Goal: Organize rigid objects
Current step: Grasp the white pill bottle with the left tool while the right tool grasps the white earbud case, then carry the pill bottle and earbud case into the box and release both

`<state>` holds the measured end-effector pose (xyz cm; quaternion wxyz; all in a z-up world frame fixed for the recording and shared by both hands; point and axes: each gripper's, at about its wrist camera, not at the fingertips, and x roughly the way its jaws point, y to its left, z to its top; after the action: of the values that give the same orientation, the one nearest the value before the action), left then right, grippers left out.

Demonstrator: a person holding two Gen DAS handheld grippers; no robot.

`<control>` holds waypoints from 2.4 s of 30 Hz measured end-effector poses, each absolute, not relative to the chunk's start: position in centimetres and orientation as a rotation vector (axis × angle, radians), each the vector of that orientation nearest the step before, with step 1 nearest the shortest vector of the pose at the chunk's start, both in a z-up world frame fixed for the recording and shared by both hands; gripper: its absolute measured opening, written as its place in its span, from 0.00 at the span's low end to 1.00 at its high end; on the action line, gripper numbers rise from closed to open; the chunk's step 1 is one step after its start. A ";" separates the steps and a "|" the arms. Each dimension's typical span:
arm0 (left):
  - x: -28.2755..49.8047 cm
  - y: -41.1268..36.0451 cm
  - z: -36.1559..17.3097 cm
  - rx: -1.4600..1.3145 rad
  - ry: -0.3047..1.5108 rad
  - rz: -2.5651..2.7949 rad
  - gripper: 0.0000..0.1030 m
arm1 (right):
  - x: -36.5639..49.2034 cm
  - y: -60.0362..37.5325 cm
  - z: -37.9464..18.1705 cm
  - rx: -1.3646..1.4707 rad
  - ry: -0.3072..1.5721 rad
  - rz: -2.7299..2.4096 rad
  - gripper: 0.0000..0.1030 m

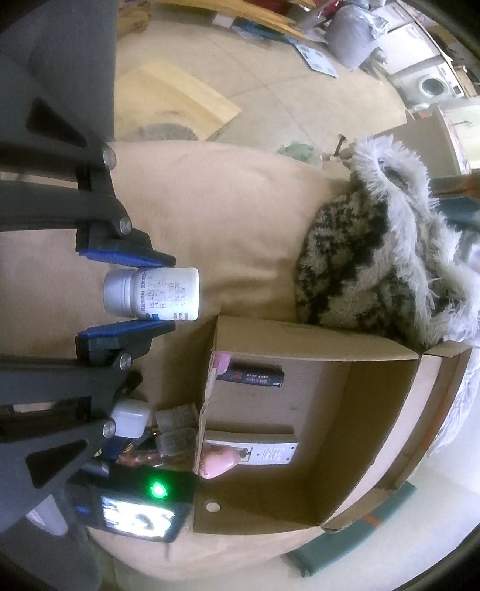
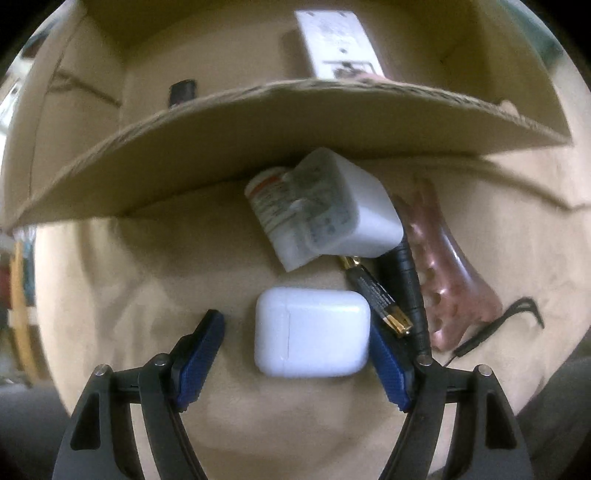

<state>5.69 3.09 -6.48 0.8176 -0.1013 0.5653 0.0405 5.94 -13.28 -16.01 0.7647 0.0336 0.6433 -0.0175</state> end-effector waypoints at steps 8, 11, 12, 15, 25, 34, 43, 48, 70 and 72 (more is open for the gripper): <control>5.4 3.0 -6.6 -0.197 1.202 0.091 0.23 | 3.2 -11.8 -14.9 -0.080 1.299 0.097 0.56; 5.4 3.3 -6.8 -0.198 1.205 0.106 0.23 | 2.8 -12.9 -14.3 -0.017 1.313 0.133 0.56; 5.4 3.5 -6.9 -0.200 1.205 0.112 0.23 | 2.6 -13.1 -14.1 -0.002 1.316 0.149 0.56; 5.4 3.4 -7.0 -0.190 1.206 0.118 0.23 | 2.2 -13.6 -12.8 0.020 1.306 0.196 0.56; 5.1 2.4 -7.4 -0.108 1.195 0.121 0.23 | 0.3 -17.2 -7.3 0.121 1.204 0.300 0.56; 4.5 1.4 -5.8 -0.037 1.114 0.123 0.23 | 4.3 -20.2 -5.7 0.112 1.098 0.278 0.56; 5.8 -0.6 -1.5 -0.005 1.026 0.059 0.23 | 7.2 -22.6 -3.2 0.075 1.018 0.314 0.56; 8.2 -2.9 -0.6 0.085 0.985 0.034 0.23 | 9.9 -23.0 -2.8 0.075 1.000 0.305 0.56; 17.0 -5.9 -8.4 0.078 1.100 -0.064 0.23 | 17.1 -21.1 -8.8 0.080 1.174 0.317 0.56; 16.9 -6.1 -8.5 0.100 1.080 -0.061 0.23 | 17.3 -21.2 -9.5 0.077 1.206 0.293 0.56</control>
<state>16.85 -6.08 -8.48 0.8561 0.0476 0.5137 -0.0289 17.32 -21.18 -9.46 0.8129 0.0360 0.5648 0.1373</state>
